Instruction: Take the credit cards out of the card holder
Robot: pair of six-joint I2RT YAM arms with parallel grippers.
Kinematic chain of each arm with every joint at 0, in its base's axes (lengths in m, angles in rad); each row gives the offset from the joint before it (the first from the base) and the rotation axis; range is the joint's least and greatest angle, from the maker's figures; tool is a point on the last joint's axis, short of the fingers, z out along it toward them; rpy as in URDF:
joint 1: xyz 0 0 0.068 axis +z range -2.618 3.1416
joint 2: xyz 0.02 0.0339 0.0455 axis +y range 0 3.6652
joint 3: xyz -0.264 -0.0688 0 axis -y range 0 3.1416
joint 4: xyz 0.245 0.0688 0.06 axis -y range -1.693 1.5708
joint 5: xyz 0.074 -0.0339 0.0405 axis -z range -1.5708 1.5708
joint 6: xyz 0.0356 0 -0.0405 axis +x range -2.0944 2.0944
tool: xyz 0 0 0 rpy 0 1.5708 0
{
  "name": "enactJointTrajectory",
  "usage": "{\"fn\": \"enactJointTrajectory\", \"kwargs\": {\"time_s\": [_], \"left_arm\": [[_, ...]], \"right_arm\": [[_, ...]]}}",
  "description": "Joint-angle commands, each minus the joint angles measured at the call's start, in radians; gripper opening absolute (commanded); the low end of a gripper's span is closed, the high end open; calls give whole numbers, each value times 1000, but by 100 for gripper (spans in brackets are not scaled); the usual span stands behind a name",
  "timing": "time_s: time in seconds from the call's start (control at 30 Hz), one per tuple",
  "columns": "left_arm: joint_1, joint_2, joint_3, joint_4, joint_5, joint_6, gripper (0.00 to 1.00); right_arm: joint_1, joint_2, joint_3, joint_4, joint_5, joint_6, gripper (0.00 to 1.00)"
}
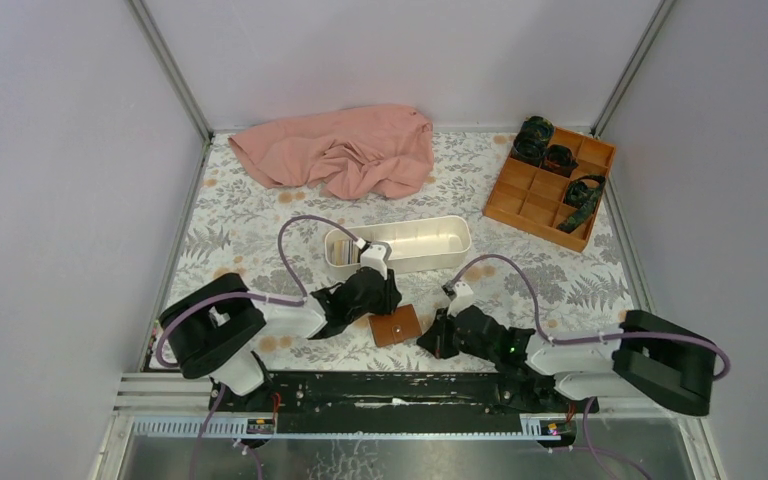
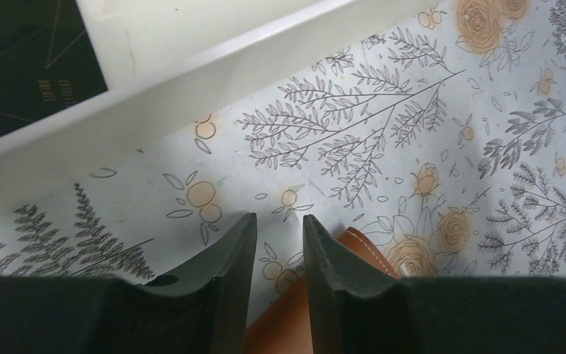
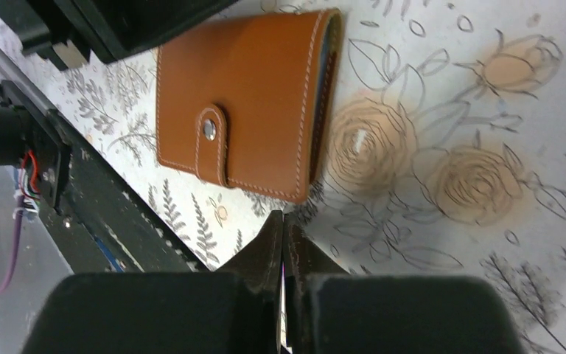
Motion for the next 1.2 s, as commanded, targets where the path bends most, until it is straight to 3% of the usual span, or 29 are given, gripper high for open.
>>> {"fn": "enactJointTrajectory", "kwargs": {"time_s": [0.0,0.23,0.67,0.97,1.17], "left_arm": [[9,-36,-44,-71,-55,22,38],[9,-109,-116,-125,-112,-10,37],[-2,-227,-261,-101,-75,-95,36],[-94,-224,-275,-76,-75,-166,36],[-123,-258,-294,-56,-60,-215,36]], "right_arm": [[7,141,11,121,40,26,0],[5,233,43,181,44,27,0],[-86,301,128,166,8,-43,0],[-148,378,242,143,-40,-110,0],[-221,316,253,77,-47,-161,0]]}}
